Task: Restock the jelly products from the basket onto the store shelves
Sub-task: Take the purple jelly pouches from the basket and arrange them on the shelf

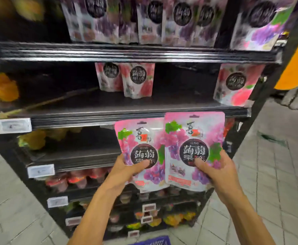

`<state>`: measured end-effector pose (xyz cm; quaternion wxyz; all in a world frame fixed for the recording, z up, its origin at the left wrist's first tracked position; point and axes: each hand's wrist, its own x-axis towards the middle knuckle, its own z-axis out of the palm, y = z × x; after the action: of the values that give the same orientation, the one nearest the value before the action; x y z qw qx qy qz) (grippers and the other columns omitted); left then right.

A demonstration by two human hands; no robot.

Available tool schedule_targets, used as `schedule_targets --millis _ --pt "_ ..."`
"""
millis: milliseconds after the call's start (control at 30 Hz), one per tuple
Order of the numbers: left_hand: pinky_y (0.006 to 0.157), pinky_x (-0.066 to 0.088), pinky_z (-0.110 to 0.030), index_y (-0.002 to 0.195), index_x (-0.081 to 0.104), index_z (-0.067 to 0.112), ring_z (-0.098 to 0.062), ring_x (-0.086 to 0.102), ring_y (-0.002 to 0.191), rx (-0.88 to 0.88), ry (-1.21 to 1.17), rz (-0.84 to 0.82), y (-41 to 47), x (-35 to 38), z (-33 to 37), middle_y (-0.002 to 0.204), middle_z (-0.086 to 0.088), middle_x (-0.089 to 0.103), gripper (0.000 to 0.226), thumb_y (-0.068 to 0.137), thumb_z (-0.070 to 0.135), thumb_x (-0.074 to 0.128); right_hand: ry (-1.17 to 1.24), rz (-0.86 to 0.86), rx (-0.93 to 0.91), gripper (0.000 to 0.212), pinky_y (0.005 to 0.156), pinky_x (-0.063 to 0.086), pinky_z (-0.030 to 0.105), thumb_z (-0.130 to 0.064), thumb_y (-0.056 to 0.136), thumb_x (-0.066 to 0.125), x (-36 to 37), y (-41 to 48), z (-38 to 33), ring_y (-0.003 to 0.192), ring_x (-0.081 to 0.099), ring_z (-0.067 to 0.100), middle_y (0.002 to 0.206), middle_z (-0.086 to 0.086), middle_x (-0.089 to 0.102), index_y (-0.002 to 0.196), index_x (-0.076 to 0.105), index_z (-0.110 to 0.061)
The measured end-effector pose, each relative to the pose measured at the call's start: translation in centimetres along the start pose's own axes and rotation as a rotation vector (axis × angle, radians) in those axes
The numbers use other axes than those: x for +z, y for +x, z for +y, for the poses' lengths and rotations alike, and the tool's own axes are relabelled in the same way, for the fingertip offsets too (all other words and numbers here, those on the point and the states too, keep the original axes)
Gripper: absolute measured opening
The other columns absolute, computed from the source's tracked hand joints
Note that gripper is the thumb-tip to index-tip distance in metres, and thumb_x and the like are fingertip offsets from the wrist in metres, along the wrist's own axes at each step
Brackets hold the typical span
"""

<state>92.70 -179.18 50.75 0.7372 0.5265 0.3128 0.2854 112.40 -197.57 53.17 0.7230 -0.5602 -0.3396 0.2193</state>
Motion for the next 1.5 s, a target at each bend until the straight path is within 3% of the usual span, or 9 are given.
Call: schedule_targets --millis 67,133,267,533,700,833,1000,1200,1500 --pt "0.062 0.059 -0.032 0.114 0.066 0.018 -0.022 0.076 0.083 0.006 -0.054 -0.044 0.3 1.0 1.1 0.096 -0.007 0.078 0.097 0.025 0.034 0.099 -0.010 0.027 -0.050 0.043 0.068 0.058 0.026 -0.020 0.056 0.088 0.0 0.0 -1.2 0.079 0.073 0.017 0.091 0.004 0.077 0.096 0.073 -0.024" --pt "0.059 0.060 -0.037 0.097 0.076 0.024 -0.023 0.076 0.078 0.008 -0.122 -0.114 0.5 2.0 2.1 0.093 -0.008 0.078 0.080 0.022 0.035 0.101 0.014 0.073 -0.090 0.039 0.069 0.058 0.026 -0.021 0.058 0.082 -0.1 0.1 -2.1 0.079 0.073 0.017 0.091 0.006 0.077 0.095 0.071 -0.019" --pt "0.057 0.059 -0.039 0.093 0.076 0.021 -0.026 0.076 0.077 0.006 -0.162 -0.150 1.3 4.0 4.2 0.093 -0.012 0.077 0.042 0.054 0.020 0.091 0.000 0.155 -0.116 0.035 0.075 0.060 0.037 -0.026 0.058 0.083 -1.2 1.1 -3.8 0.079 0.072 0.024 0.093 0.015 0.076 0.090 0.073 -0.016" --pt "0.043 0.054 -0.030 0.085 0.074 0.014 -0.018 0.073 0.060 0.174 0.024 -0.117 3.6 9.2 9.1 0.075 -0.008 0.077 0.049 0.041 0.028 0.087 0.030 0.154 -0.165 0.033 0.070 0.059 0.033 -0.030 0.057 0.084 -4.4 4.9 -6.9 0.083 0.074 0.024 0.094 0.010 0.077 0.089 0.075 -0.028" --pt "0.055 0.058 -0.032 0.086 0.078 0.015 -0.027 0.076 0.073 0.255 0.141 -0.148 5.7 12.3 12.3 0.086 -0.014 0.077 0.043 0.048 0.028 0.095 0.016 0.164 -0.221 0.030 0.065 0.059 0.029 -0.031 0.061 0.083 -6.9 8.2 -8.8 0.082 0.075 0.021 0.094 0.008 0.077 0.088 0.073 -0.034" --pt "0.051 0.057 -0.030 0.088 0.076 0.013 -0.026 0.076 0.073 0.310 0.161 -0.083 7.0 15.1 14.2 0.085 -0.012 0.078 0.049 0.047 0.038 0.086 -0.032 0.156 -0.250 0.031 0.070 0.062 0.038 -0.039 0.060 0.084 -9.0 11.8 -10.4 0.087 0.075 0.024 0.095 0.004 0.077 0.089 0.072 -0.038" --pt "0.052 0.057 -0.032 0.087 0.077 0.012 -0.024 0.076 0.072 0.339 0.094 -0.013 8.8 17.9 15.6 0.085 -0.011 0.078 0.053 0.045 0.042 0.087 -0.065 0.172 -0.373 0.035 0.066 0.061 0.031 -0.041 0.062 0.084 -11.0 16.3 -12.2 0.086 0.075 0.019 0.094 -0.002 0.077 0.094 0.071 -0.038" --pt "0.051 0.056 -0.033 0.078 0.078 0.028 -0.020 0.075 0.066 0.325 0.074 0.005 10.3 20.2 16.4 0.079 -0.007 0.078 0.042 0.042 0.048 0.085 -0.032 0.121 -0.420 0.036 0.082 0.060 0.048 -0.037 0.068 0.084 -11.6 21.5 -14.9 0.092 0.074 0.022 0.099 0.001 0.077 0.101 0.071 -0.032" --pt "0.058 0.059 -0.038 0.084 0.079 0.021 -0.027 0.076 0.079 0.338 0.070 -0.024 10.4 19.6 17.5 0.090 -0.013 0.078 0.043 0.046 0.038 0.087 -0.024 0.127 -0.432 0.027 0.085 0.058 0.054 -0.032 0.073 0.085 -9.8 26.0 -18.8 0.091 0.074 0.025 0.096 0.002 0.077 0.097 0.074 -0.024"
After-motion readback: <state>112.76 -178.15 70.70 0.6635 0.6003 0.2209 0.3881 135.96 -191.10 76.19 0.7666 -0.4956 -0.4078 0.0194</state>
